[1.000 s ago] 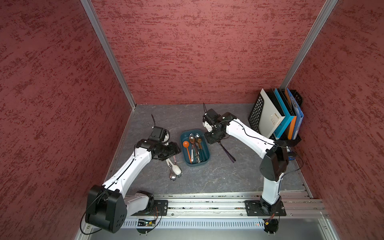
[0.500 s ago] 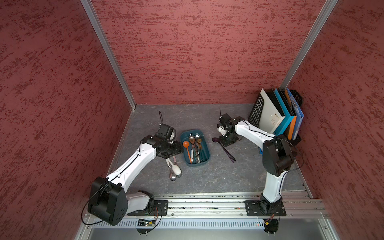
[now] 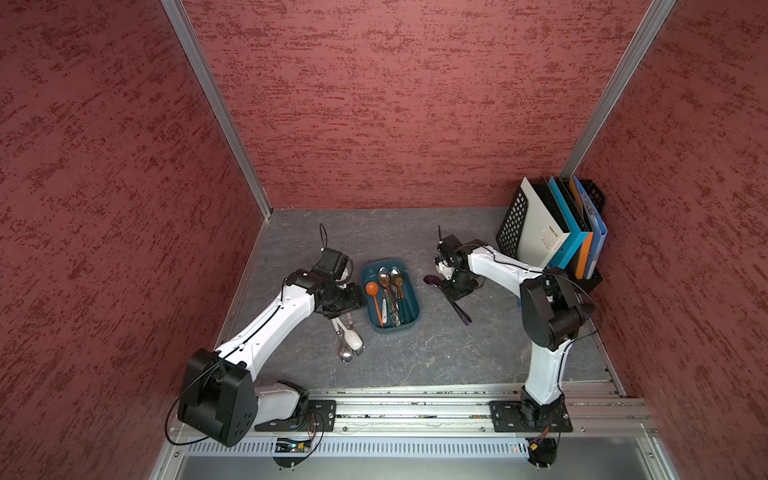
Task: Put the spoon into the storage box
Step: Adjust the spoon at the center of the board.
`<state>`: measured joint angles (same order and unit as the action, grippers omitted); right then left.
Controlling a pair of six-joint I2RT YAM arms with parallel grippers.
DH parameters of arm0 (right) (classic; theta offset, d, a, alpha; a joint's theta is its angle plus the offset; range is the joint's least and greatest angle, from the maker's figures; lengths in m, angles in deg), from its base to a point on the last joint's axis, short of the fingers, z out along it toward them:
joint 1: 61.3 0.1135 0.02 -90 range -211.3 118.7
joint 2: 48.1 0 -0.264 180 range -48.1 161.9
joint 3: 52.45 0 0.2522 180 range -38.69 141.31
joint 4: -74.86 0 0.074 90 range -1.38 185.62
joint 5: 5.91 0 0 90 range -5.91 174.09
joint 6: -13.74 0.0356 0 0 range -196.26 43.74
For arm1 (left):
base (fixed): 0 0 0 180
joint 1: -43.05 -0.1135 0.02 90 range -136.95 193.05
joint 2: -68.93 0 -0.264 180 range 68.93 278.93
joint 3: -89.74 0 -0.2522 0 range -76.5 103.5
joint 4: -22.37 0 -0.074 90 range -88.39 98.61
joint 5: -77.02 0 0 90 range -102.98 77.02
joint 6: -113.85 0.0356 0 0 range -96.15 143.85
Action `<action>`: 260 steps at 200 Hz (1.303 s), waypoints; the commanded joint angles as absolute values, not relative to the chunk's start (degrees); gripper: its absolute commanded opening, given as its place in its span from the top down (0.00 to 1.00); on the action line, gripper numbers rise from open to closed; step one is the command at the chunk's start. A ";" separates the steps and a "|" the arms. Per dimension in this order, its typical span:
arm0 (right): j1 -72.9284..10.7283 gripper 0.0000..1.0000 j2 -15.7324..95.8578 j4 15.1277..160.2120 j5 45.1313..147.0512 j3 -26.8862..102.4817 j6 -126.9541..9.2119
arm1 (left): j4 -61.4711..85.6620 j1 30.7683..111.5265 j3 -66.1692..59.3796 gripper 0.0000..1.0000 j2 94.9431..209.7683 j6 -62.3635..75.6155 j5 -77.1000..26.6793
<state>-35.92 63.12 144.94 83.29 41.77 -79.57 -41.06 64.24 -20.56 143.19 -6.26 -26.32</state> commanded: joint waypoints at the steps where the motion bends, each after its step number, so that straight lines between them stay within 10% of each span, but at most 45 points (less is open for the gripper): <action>1: -36.33 0.70 62.15 143.76 81.40 39.58 -77.99 | -41.23 64.49 -19.33 0.30 143.52 -5.78 -26.13; 260: -38.63 0.75 65.60 141.17 78.79 39.77 -77.77 | -41.39 64.49 -19.64 0.30 145.22 -4.83 -26.44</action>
